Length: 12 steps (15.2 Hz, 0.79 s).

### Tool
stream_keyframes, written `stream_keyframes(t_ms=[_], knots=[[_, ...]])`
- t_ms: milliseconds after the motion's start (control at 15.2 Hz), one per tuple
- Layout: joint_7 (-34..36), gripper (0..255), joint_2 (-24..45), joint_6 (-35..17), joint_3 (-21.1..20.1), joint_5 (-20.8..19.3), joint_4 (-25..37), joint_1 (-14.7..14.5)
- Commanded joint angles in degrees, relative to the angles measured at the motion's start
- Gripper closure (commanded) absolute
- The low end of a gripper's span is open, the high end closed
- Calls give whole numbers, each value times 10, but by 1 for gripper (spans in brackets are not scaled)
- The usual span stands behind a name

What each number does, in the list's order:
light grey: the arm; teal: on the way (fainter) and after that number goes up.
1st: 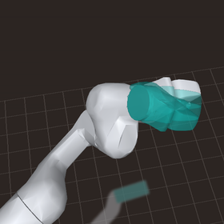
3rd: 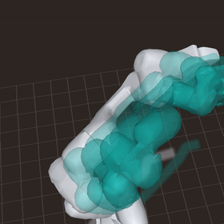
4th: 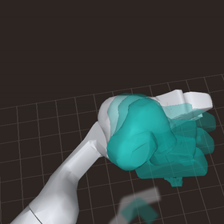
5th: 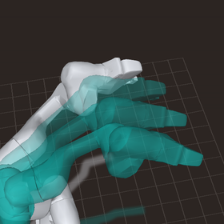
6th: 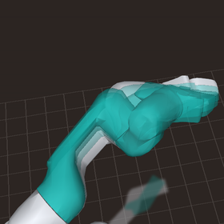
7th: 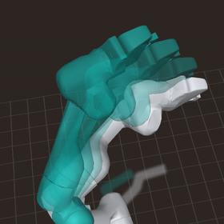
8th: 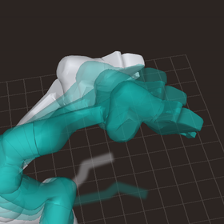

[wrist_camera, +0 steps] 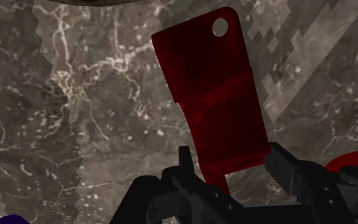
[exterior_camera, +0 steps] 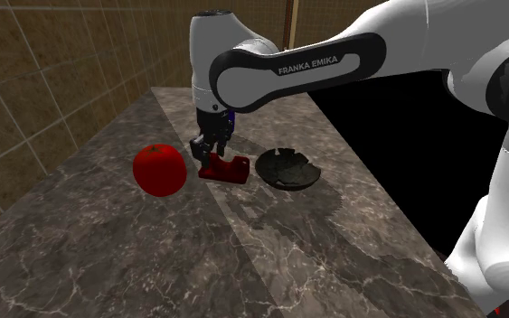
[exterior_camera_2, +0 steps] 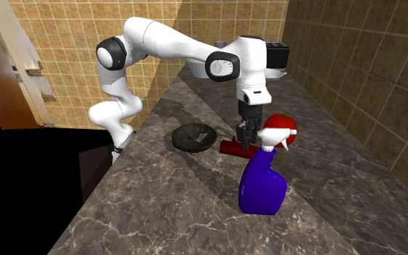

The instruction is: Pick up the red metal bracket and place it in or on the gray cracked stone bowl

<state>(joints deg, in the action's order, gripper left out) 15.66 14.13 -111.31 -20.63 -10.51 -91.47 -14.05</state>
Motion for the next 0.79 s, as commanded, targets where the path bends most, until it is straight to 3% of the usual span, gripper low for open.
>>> stream_keyframes(t_ms=[0, 528, 726], knots=[[0, 255, 0, 0, 0, 0, 0, 0], [0, 255, 0, 0, 0, 0, 0, 0], [-3, 255, -1, 22, -1, 1, 22, -1]])
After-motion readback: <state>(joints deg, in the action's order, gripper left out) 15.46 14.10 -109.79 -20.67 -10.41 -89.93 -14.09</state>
